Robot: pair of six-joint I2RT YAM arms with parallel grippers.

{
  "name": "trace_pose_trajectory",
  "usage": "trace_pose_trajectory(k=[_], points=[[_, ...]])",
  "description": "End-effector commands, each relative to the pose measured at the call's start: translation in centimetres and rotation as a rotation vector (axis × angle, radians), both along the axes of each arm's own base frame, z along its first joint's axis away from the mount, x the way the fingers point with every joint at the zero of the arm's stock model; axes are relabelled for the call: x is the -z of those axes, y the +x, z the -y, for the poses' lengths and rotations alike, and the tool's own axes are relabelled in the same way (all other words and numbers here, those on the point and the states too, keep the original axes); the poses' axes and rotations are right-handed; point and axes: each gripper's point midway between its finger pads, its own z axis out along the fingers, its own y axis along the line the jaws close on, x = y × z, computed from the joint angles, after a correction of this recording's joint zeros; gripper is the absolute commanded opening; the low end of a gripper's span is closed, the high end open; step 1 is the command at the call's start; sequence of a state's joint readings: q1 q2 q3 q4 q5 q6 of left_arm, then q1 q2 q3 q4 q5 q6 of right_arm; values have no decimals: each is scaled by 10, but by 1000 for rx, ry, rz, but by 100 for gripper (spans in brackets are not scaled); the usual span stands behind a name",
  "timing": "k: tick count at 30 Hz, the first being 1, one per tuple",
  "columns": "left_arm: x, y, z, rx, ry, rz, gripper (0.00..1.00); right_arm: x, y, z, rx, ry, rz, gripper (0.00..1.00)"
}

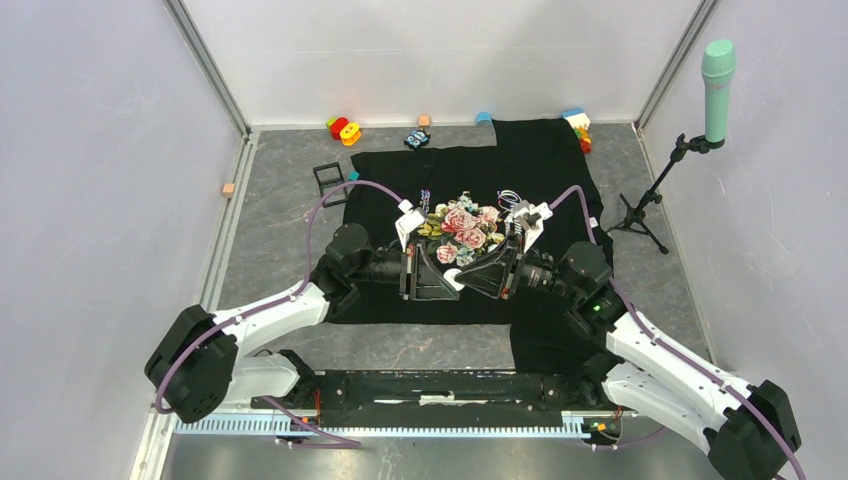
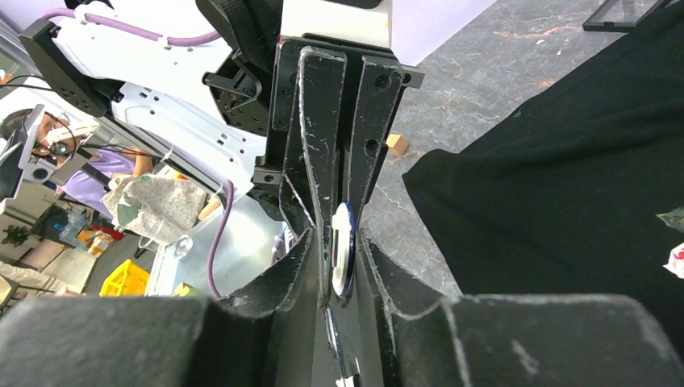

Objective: Pin the brooch onto the clothing

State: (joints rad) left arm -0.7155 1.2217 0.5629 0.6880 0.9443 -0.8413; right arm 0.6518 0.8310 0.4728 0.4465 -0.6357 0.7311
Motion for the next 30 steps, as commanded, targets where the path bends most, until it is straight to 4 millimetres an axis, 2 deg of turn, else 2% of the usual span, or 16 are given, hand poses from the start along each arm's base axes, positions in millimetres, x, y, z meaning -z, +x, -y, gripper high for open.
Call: trace_pose_trajectory(k=[1, 12, 30], points=[[-4, -1, -1, 8, 2, 68, 2, -19, -6, -2, -39, 38, 55, 29], [-3, -3, -2, 13, 8, 82, 2, -10, -6, -3, -47, 37, 31, 23], [-2, -2, 0, 13, 16, 88, 2, 19, -6, -7, -78, -19, -8, 24]])
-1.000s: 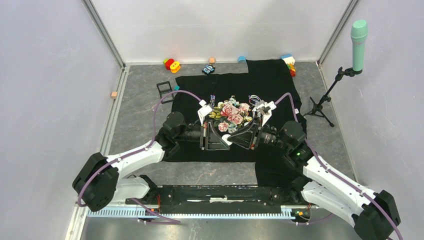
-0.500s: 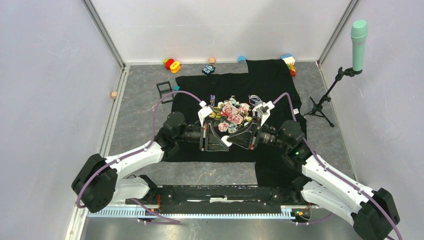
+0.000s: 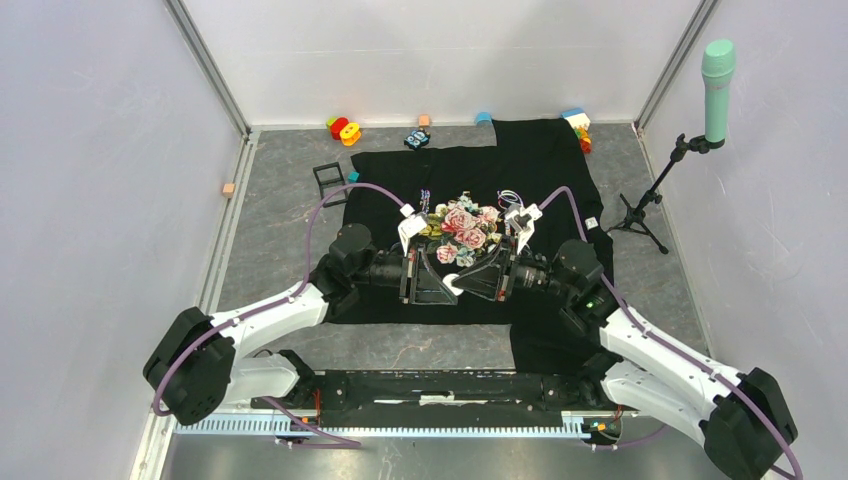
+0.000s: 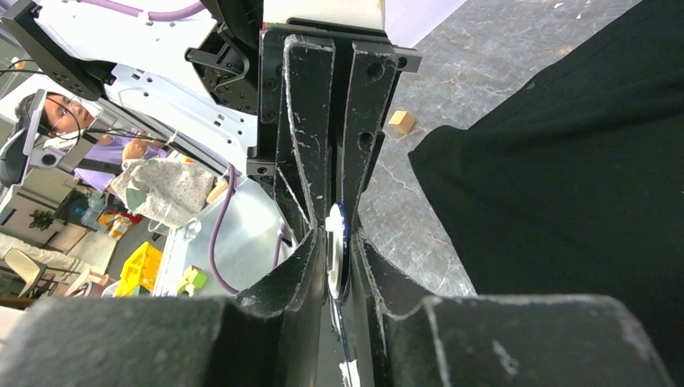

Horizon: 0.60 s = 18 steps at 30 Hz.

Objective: Pin the brooch onto the clothing

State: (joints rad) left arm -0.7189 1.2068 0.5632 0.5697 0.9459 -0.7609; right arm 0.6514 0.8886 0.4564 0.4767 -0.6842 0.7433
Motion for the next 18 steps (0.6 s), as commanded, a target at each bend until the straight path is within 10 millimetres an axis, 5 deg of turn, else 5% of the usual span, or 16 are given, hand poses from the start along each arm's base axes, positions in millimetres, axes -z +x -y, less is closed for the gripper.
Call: trace_pose_trajectory(k=[1, 12, 18], points=[[-17, 2, 3, 9, -44, 86, 2, 3, -3, -1, -29, 4, 33, 24], [-19, -1, 4, 19, -48, 97, 2, 19, -1, -2, -25, -25, 3, 17], [-1, -15, 9, 66, 66, 156, 2, 54, 8, -3, 8, -127, -99, 10]])
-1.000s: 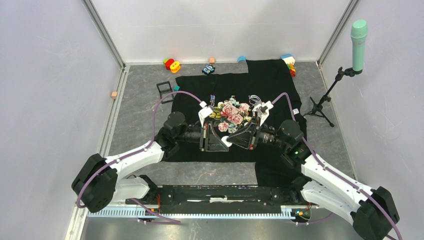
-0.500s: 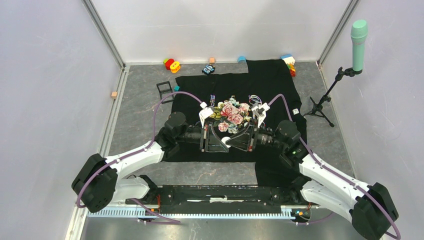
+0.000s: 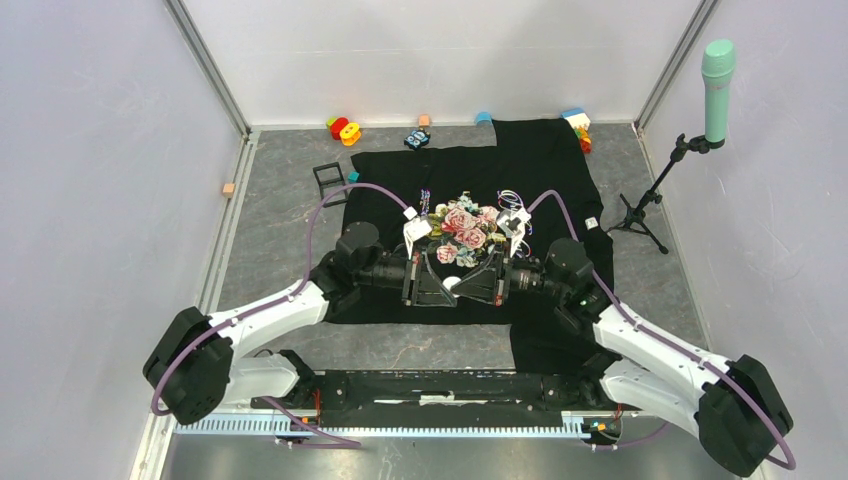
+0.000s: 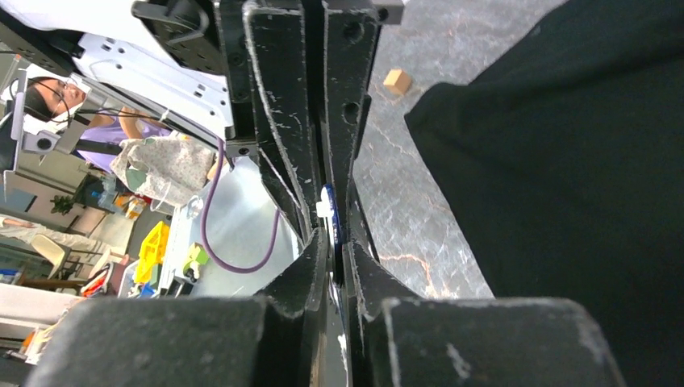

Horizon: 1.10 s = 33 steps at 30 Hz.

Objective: Pin the brooch onto the clothing

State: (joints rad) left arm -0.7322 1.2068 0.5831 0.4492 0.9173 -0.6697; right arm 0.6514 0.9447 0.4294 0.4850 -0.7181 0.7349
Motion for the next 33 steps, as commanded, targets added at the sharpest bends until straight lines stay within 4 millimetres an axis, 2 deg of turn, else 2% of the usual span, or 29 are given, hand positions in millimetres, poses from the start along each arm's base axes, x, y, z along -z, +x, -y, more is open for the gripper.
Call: trace_pose_trajectory(k=[1, 4, 10, 16, 20, 23, 26, 29, 33], points=[[-17, -18, 9, 85, 4, 140, 2, 36, 11, 0, 41, -96, -66, 9], [-18, -19, 10, 86, -1, 149, 2, 45, 9, -2, 26, -100, -96, 8], [-17, -20, 11, 98, 1, 146, 2, 43, 6, -3, 0, -97, -68, 10], [-20, -26, 16, 132, -5, 146, 2, 55, 9, -1, 6, -146, -70, 10], [-18, -27, 16, 136, 3, 139, 2, 52, 8, -1, -10, -135, -8, 11], [-12, -22, 15, 99, 30, 125, 2, 41, 2, 0, -41, -119, 52, 18], [-1, -18, 15, 83, 66, 96, 2, 27, -5, 2, -79, -102, 111, 30], [6, -15, 16, 71, 88, 70, 2, 11, -10, 6, -94, -97, 193, 36], [5, -14, 16, 70, 92, 63, 2, -20, -9, 19, -40, -72, 308, 54]])
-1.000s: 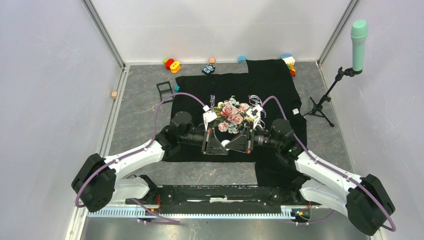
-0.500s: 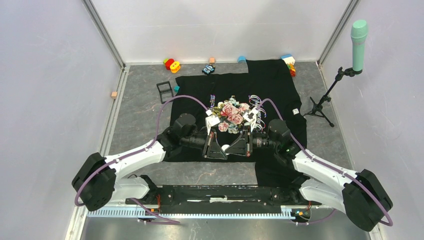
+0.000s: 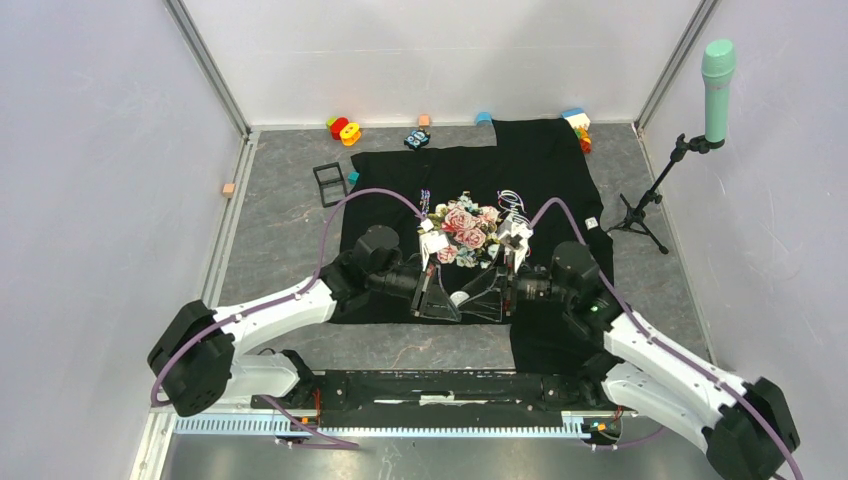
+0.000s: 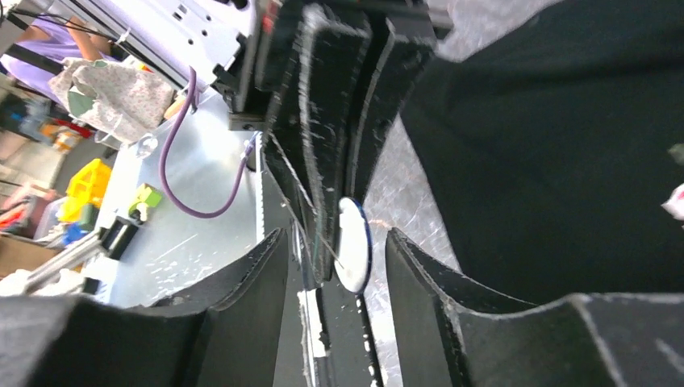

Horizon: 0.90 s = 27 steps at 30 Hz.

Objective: Pin the brooch onto the clothing

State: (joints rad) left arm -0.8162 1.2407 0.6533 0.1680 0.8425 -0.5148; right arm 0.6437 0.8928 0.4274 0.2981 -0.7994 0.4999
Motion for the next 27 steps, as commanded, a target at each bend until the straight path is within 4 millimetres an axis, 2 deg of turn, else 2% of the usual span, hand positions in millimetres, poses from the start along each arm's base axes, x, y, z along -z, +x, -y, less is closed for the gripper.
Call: trace_pose_trajectory(k=[1, 3, 5, 10, 16, 27], points=[[-29, 2, 10, 36, -82, 69, 2, -54, 7, 10, 47, 68, 215, 58], [-30, 1, 10, 42, -87, 73, 2, -67, 7, 13, 62, 87, 238, 64], [-32, -1, 9, 52, -95, 76, 2, -71, 11, 15, 84, 84, 232, 65], [-43, -8, 8, 87, -139, 82, 2, -67, 12, 14, 85, 87, 205, 51], [-51, -14, 5, 102, -165, 90, 2, -61, 10, 13, 81, 92, 154, 48], [-56, -17, 4, 114, -177, 90, 2, -49, 1, 10, 34, 86, 66, 35]])
